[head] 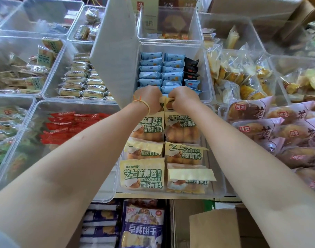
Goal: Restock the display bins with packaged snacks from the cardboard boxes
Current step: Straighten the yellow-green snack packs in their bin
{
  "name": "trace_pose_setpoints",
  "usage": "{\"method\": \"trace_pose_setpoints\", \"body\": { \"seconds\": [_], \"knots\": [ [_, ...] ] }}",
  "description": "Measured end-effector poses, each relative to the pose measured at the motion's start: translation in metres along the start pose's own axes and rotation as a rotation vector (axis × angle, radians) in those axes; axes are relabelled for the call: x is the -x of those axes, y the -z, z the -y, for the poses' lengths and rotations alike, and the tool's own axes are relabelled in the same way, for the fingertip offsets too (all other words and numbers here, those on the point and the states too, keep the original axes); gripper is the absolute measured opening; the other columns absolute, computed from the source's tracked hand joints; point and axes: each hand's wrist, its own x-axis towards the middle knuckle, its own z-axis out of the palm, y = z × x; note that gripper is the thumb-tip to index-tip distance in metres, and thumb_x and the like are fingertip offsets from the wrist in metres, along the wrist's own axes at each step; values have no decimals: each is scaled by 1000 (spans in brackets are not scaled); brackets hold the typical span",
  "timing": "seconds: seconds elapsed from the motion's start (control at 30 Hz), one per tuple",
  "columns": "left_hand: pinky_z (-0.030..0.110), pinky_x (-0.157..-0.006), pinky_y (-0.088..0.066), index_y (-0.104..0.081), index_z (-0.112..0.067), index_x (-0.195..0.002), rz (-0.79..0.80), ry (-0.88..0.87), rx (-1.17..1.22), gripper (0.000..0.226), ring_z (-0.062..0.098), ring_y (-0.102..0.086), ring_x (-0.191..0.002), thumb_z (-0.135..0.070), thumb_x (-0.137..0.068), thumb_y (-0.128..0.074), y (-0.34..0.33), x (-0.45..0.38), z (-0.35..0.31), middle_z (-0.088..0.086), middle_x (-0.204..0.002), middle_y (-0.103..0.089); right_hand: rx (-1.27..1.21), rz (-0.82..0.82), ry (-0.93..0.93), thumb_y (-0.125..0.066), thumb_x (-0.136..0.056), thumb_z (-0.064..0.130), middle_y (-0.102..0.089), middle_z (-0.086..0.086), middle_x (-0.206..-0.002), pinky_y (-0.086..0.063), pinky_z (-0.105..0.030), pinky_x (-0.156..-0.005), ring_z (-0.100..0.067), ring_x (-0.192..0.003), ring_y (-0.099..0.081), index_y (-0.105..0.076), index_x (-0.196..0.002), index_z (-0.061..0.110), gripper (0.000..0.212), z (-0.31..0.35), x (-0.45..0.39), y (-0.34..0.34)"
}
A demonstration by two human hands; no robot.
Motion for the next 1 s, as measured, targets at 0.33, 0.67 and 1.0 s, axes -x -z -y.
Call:
{"method": "trace_pose_setpoints", "body": {
  "seconds": [0.33,0.67,1.0],
  "knots": [
    [35,-81,-44,-71,-22,-111,-328,3,202,22,28,-62,-97,-26,-92,-60,19,31,13,3,-104,-69,-218,-128,4,-70,-92,28,-69,0,-108,-52,-36,-87,-18,-101,-62,-75,-101,18,14,-30,27,16],
    [26,-50,-40,-66,-14,-77,-539,-109,225,13,23,-57,-57,-21,-87,-61,-21,87,1,0,-71,-62,-163,-443,-317,-65,-95,35,-60,-13,-116,-39,-32,-67,-24,-90,-55,-53,-113,7,36,-31,38,14],
    [37,-75,-49,-65,-15,-102,-89,38,204,19,29,-58,-100,-28,-93,-55,-38,102,-2,9,-105,-60,173,-233,24,-67,-89,41,-53,-6,-127,-34,-42,-99,-28,-123,-43,-59,-125,20,43,-25,55,-12]
  ]
}}
